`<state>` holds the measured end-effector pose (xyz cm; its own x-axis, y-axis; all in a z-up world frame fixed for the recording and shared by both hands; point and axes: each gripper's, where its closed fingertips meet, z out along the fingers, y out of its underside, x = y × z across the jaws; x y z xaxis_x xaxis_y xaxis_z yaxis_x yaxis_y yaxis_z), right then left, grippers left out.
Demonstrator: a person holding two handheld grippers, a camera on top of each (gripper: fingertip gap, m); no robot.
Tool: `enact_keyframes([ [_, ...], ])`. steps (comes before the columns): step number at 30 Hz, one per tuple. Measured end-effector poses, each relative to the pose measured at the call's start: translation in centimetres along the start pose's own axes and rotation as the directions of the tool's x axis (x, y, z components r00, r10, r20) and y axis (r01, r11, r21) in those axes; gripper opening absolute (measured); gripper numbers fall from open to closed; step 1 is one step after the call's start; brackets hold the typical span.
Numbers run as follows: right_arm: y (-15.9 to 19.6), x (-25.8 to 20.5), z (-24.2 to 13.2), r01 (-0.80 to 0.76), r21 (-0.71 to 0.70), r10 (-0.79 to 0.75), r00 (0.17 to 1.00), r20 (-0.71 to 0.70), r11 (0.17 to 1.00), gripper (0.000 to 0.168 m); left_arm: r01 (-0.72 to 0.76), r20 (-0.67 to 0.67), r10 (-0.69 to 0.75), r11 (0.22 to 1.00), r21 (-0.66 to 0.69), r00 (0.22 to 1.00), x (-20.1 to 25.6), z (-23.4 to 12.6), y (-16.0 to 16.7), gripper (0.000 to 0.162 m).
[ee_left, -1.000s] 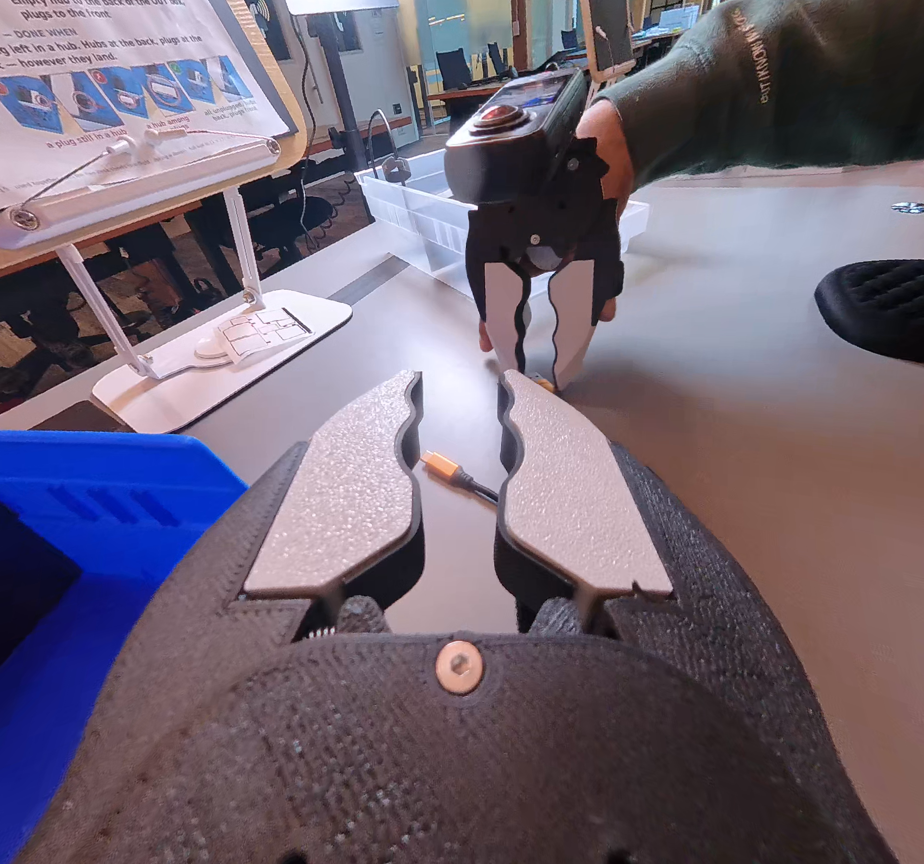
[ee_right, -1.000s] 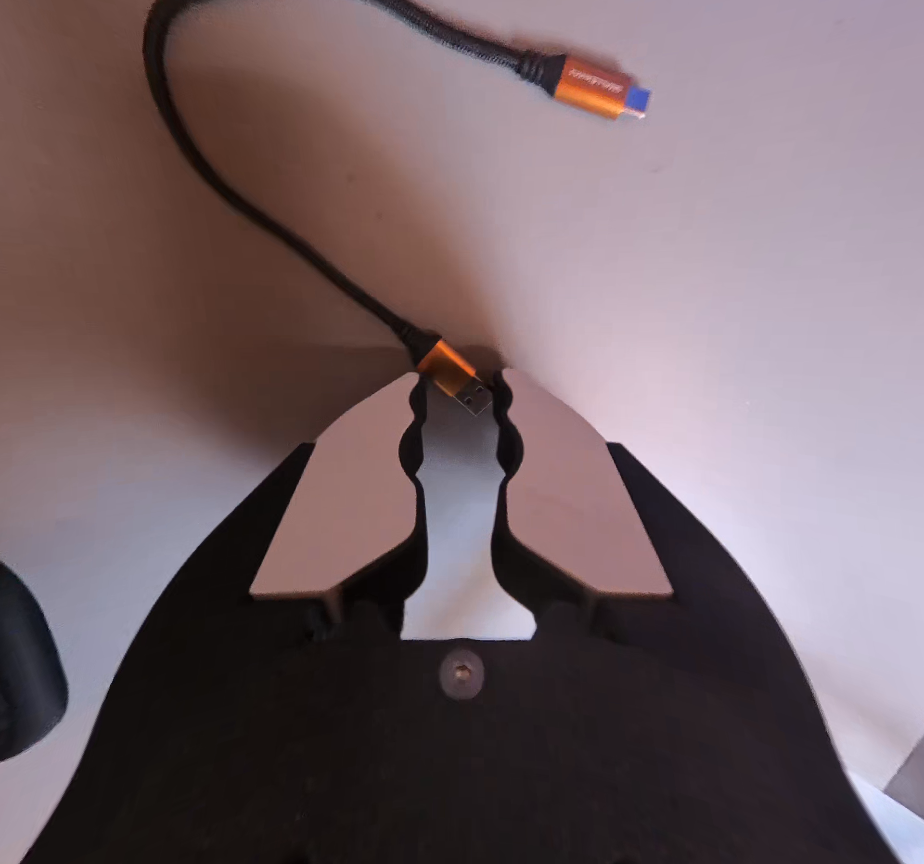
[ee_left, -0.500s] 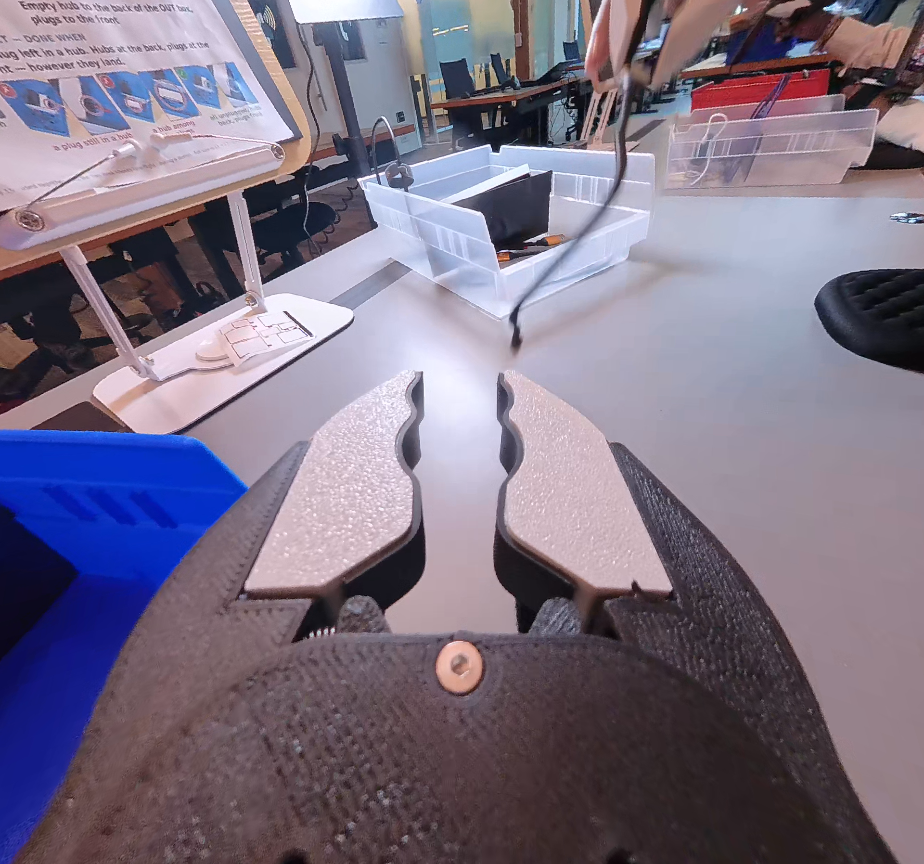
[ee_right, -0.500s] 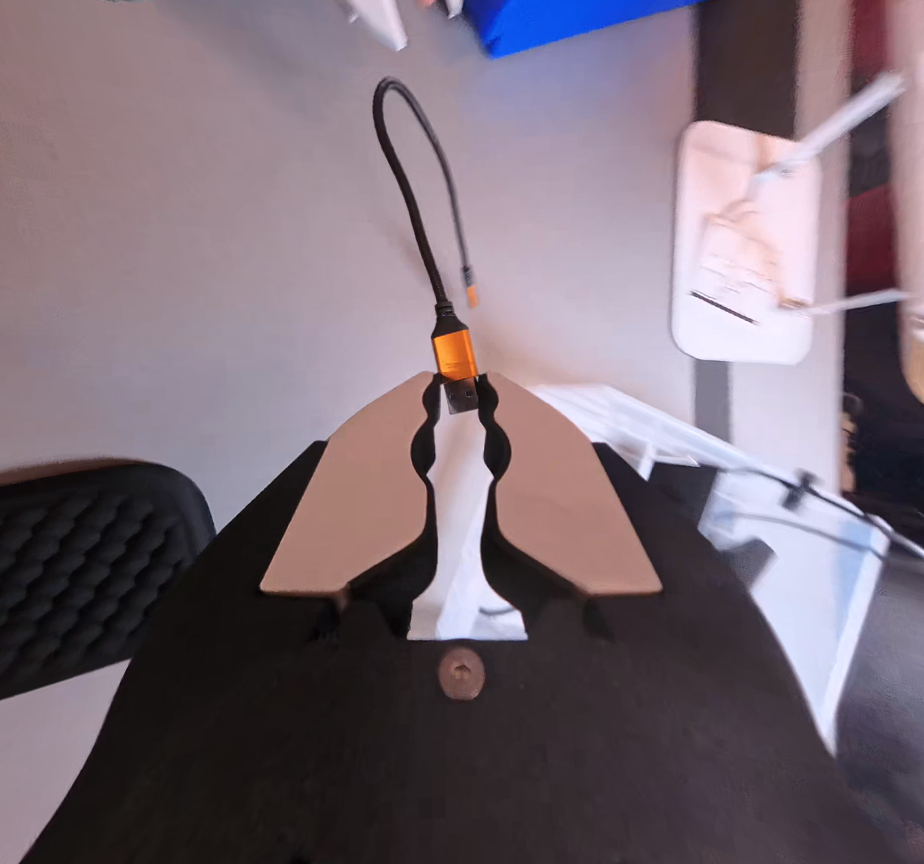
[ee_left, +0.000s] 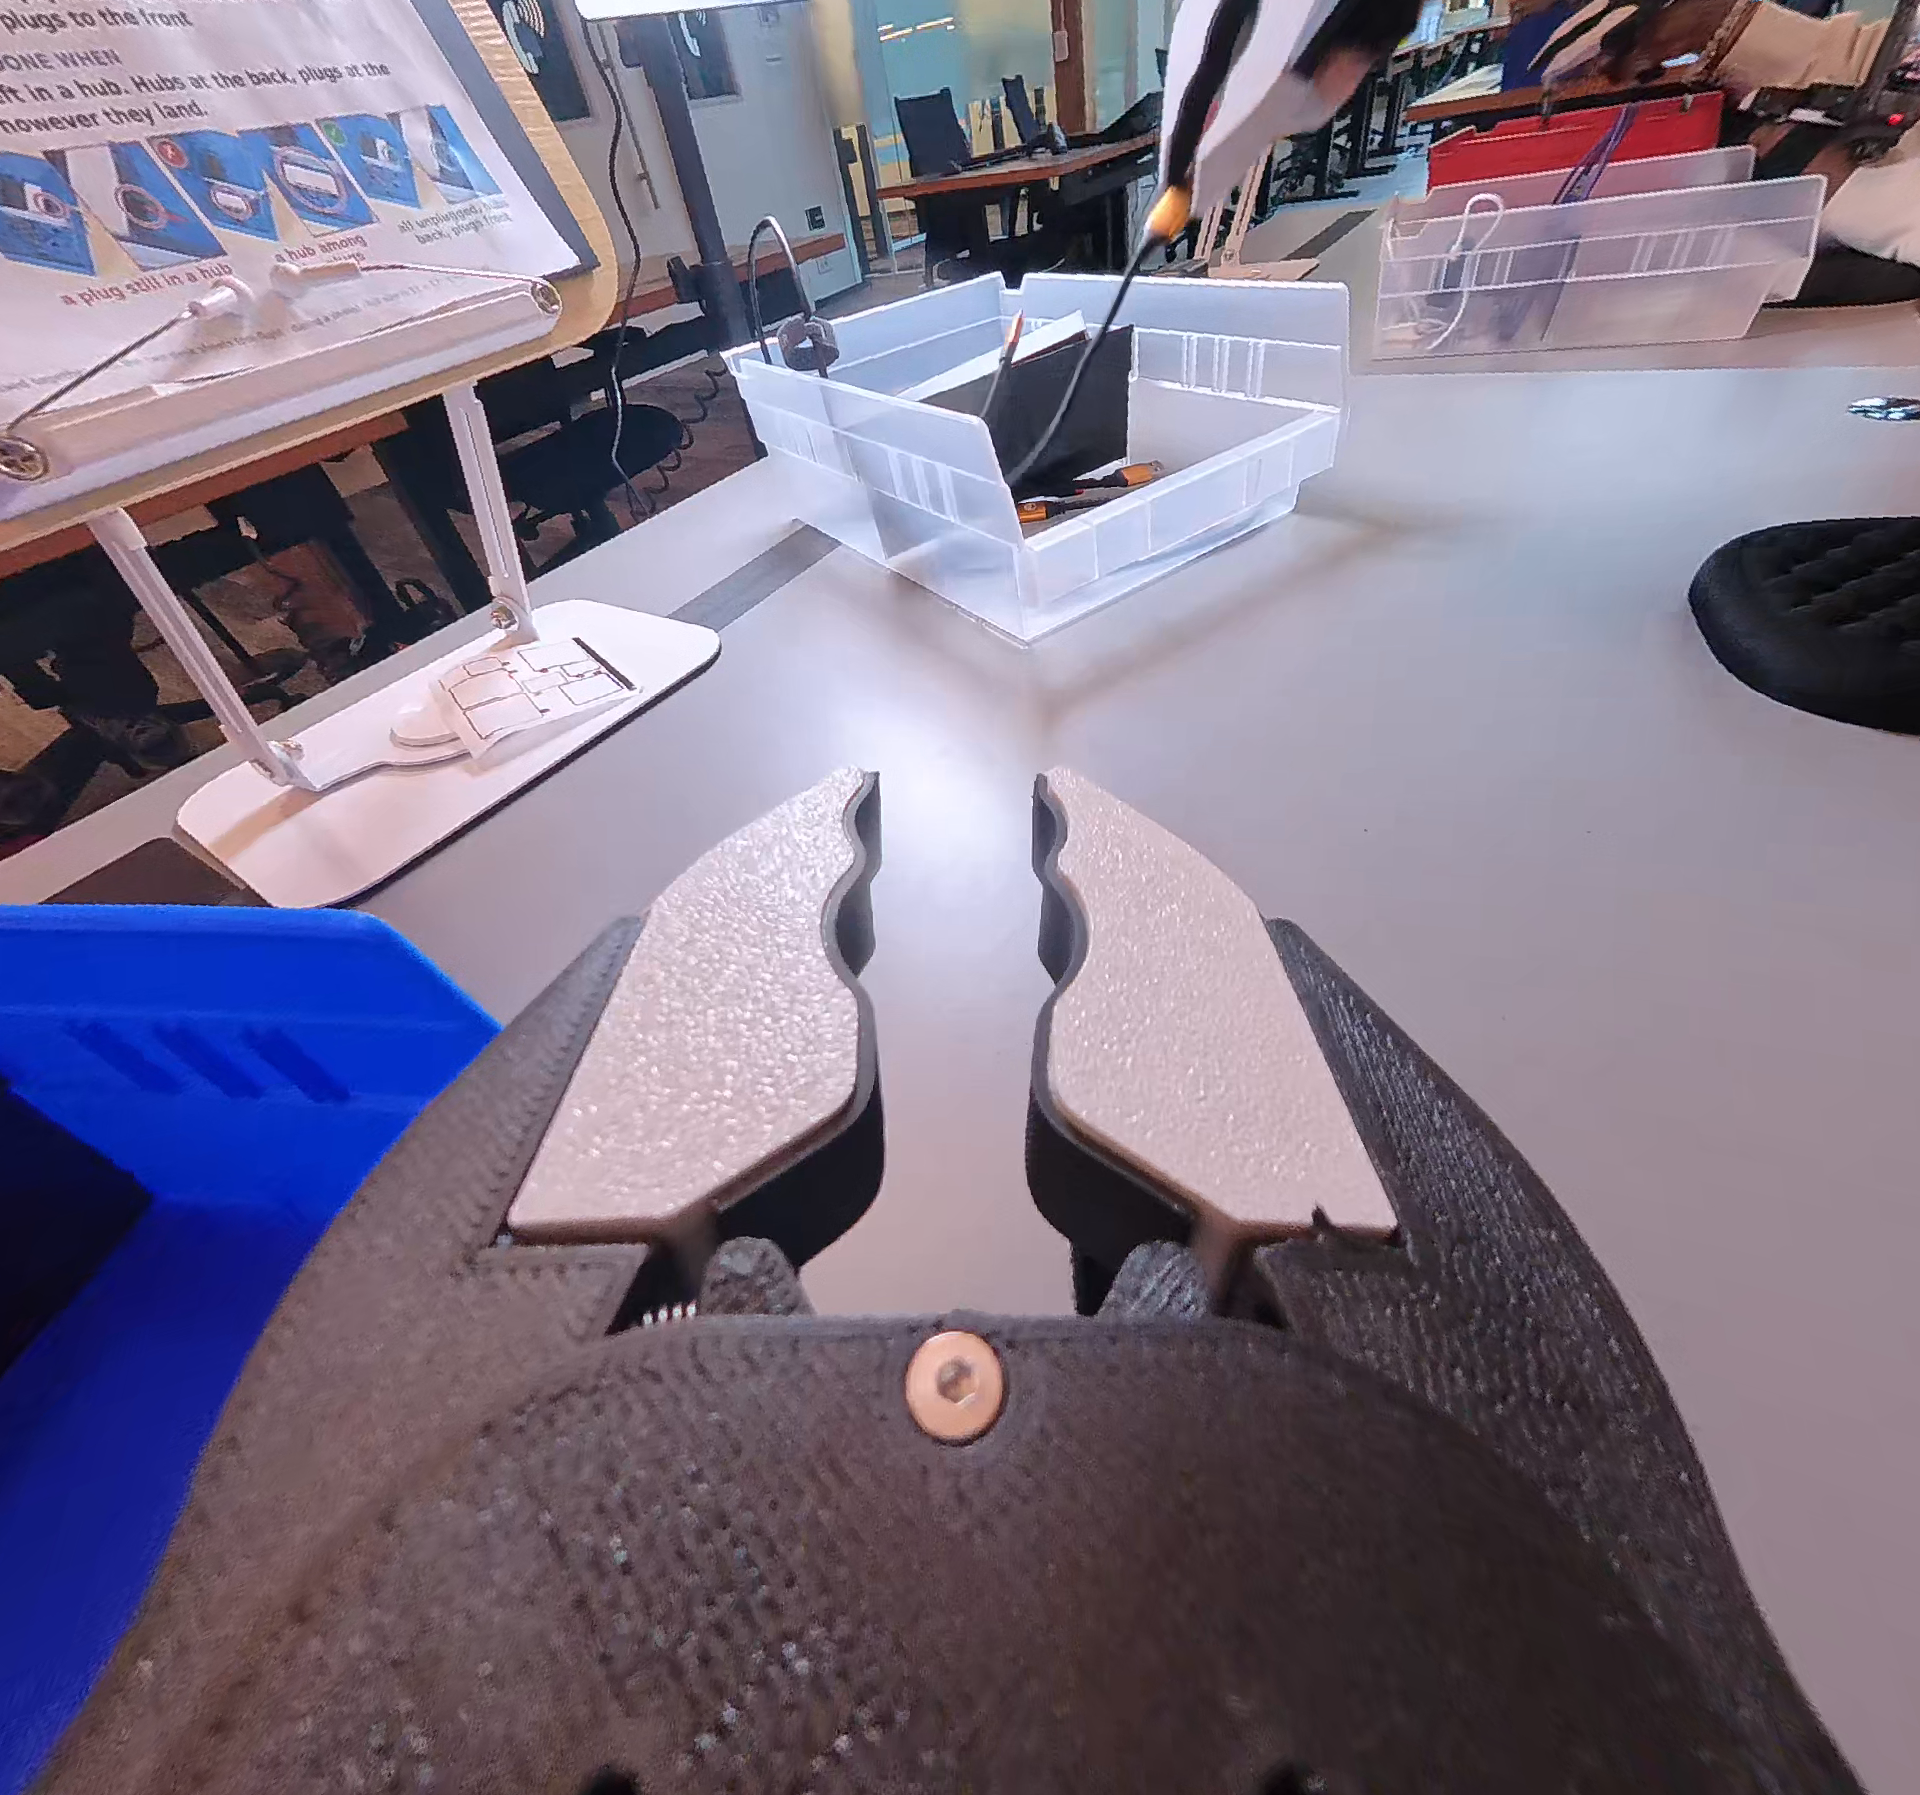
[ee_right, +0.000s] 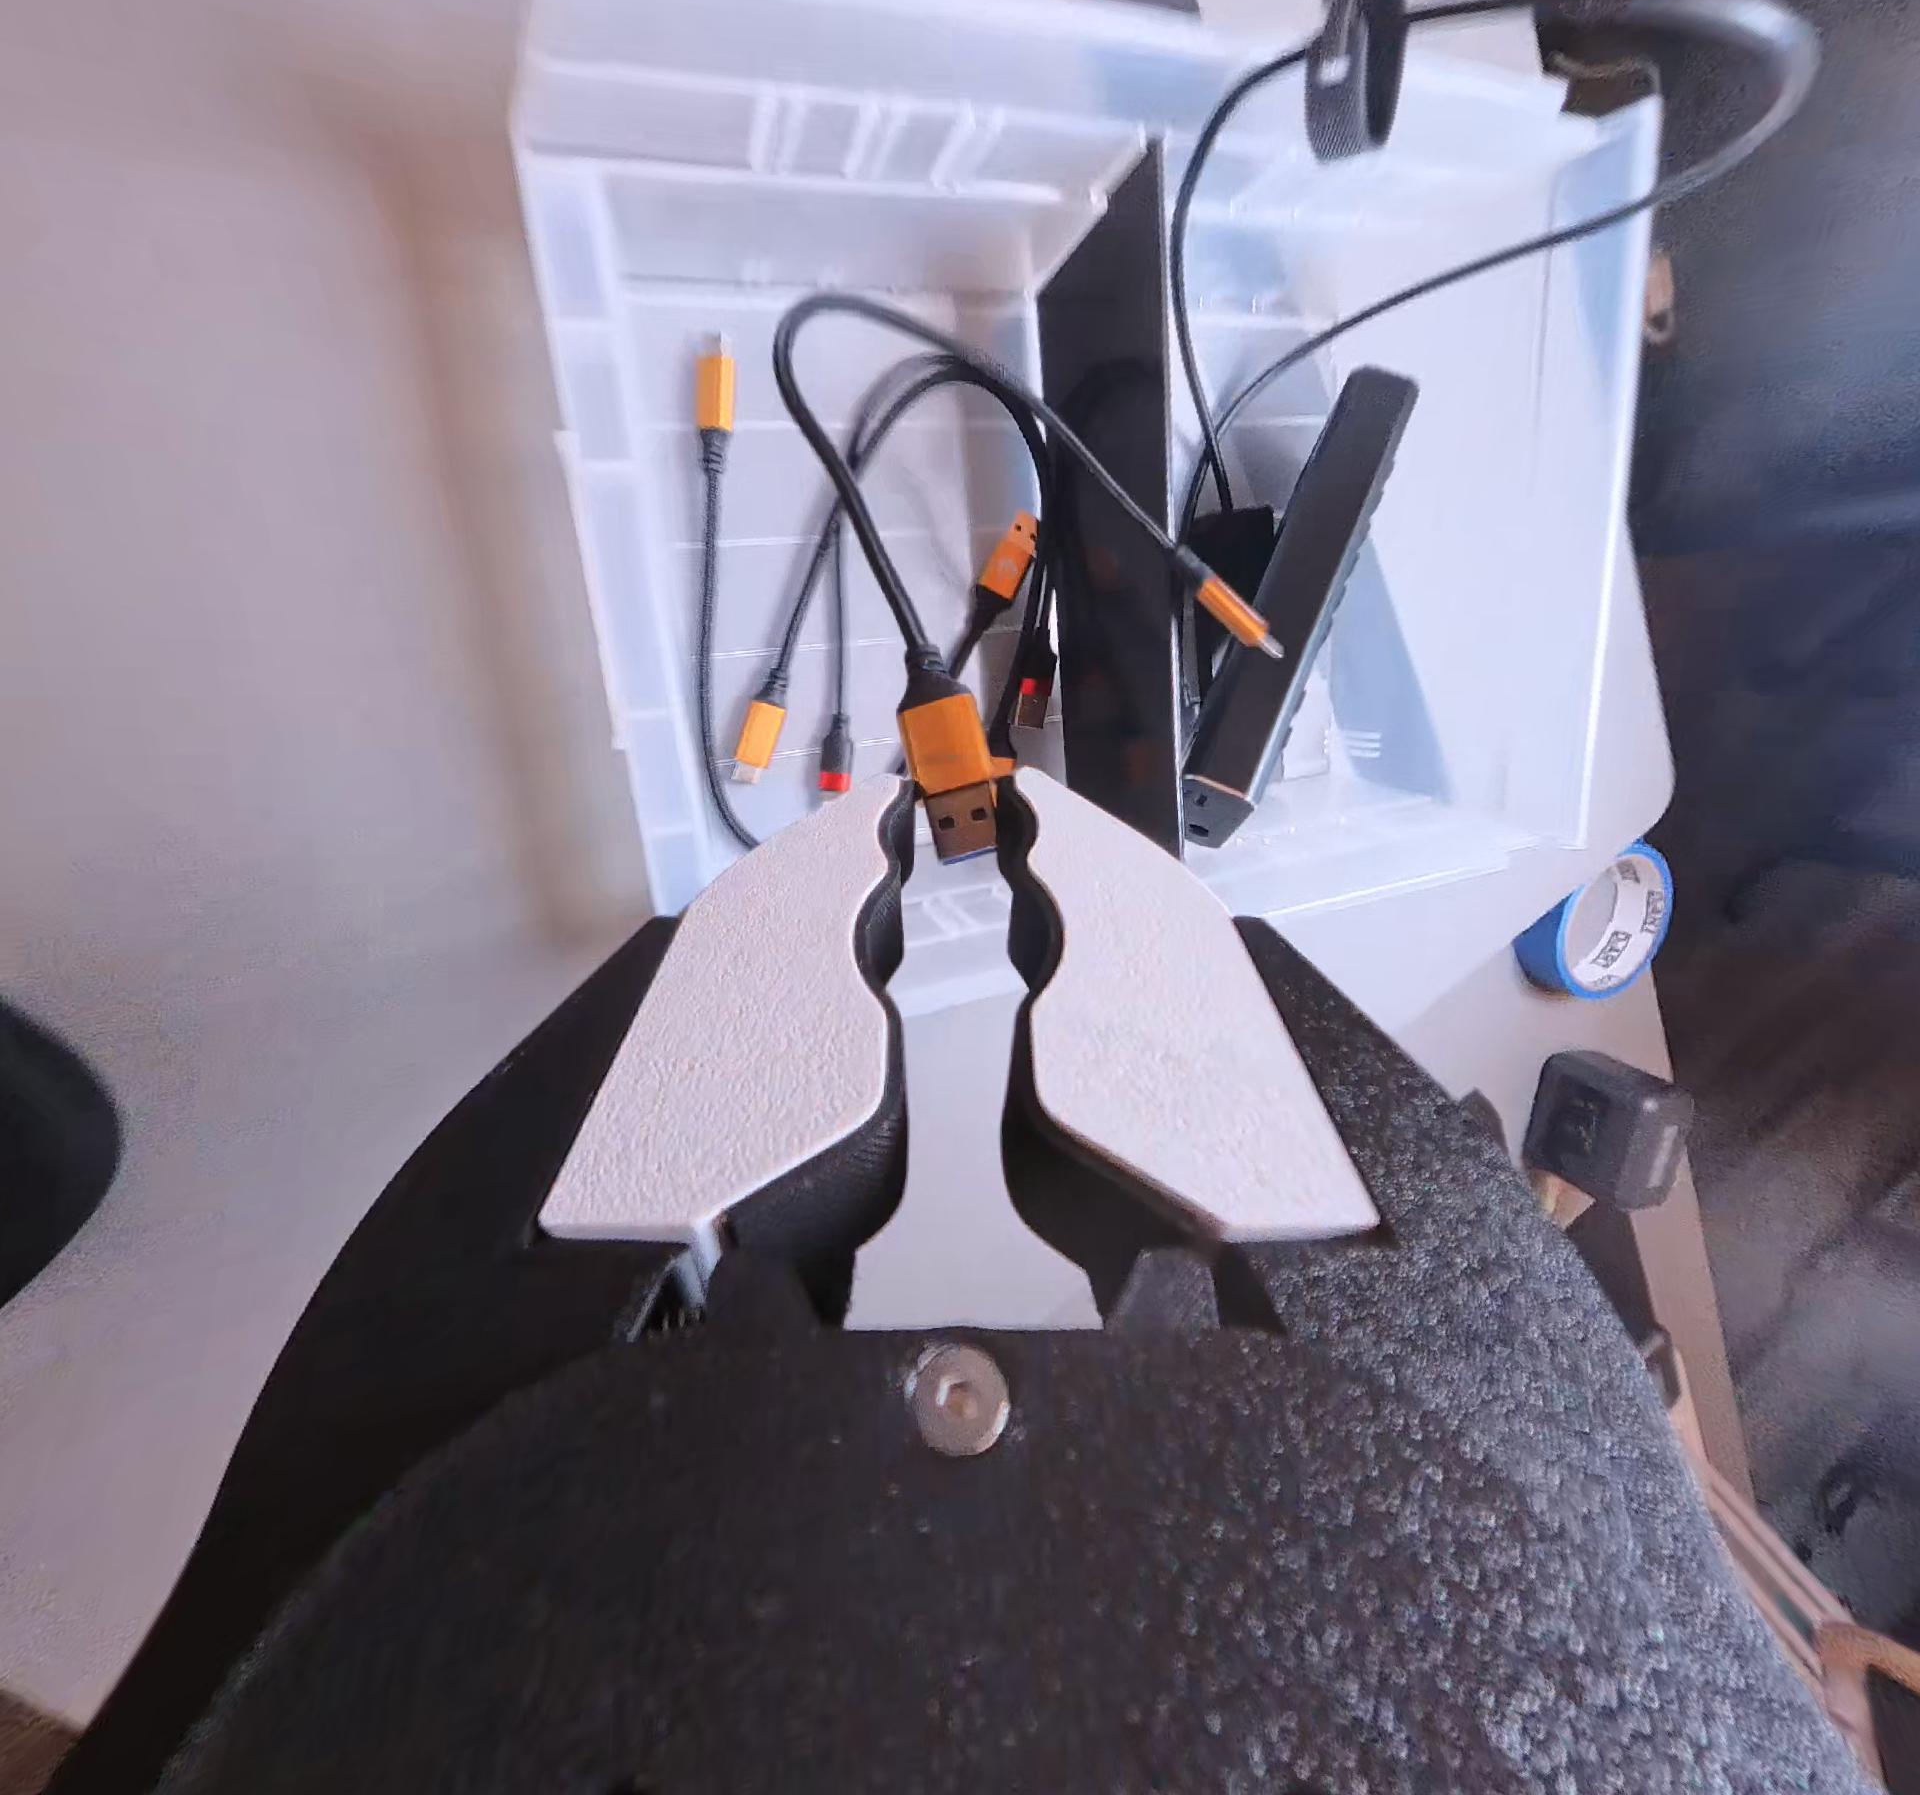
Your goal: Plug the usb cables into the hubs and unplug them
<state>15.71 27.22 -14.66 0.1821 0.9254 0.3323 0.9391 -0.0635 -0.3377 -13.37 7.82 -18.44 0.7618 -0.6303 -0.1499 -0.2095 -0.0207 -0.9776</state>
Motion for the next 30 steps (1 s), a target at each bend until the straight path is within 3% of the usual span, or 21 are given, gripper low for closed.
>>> enact_keyframes([
  [5,-0.3,0.8,4.9,-0.001,-0.024,-0.001,0.995,-0.104,1.0,0.032,0.015,0.004,-0.015,1.0,-0.009,1.0,-0.3,0.0,0.4,0.028],
  [9,-2.3,1.4,3.8,-0.013,0.09,0.029,0.985,-0.169,0.996,0.035,0.029,0.006,-0.029,1.0,-0.012,1.0,-0.6,0.1,0.6,0.028],
  [13,-2.1,1.6,2.3,-0.046,0.131,0.072,0.976,-0.204,0.99,0.038,0.018,0.027,-0.018,0.999,-0.029,0.999,-1.0,0.0,0.7,0.03],
  [15,-2.5,0.5,1.5,-0.06,0.194,0.098,0.977,-0.191,0.979,0.039,-0.02,0.049,0.023,0.997,-0.076,0.999,-1.6,-0.5,0.7,0.03],
  [18,-2.9,-2.3,0.6,-0.069,0.296,0.129,0.974,-0.186,0.953,0.039,-0.091,0.09,0.115,0.968,-0.236,0.989,-3.3,-1.7,1.7,0.045],
  [23,-2.3,-9.0,1.2,-0.124,0.425,0.185,0.977,-0.105,0.897,0.038,-0.113,0.157,0.238,0.822,-0.559,0.958,-7.5,-5.8,5.4,0.058],
  [27,-0.5,-12.6,2.5,-0.128,0.405,0.169,0.983,-0.067,0.905,0.038,-0.048,0.12,0.248,0.581,-0.813,0.961,-9.5,-8.9,11.1,0.057],
  [29,0.4,-12.9,2.6,-0.125,0.389,0.164,0.984,-0.071,0.913,0.038,-0.104,0.091,0.38,0.463,-0.88,0.92,-11.2,-9.4,12.5,0.034],
  [30,0.7,-12.9,2.6,-0.128,0.382,0.166,0.984,-0.069,0.915,0.038,-0.155,0.063,0.425,0.458,-0.875,0.903,-11.2,-8.7,12.3,0.033],
])
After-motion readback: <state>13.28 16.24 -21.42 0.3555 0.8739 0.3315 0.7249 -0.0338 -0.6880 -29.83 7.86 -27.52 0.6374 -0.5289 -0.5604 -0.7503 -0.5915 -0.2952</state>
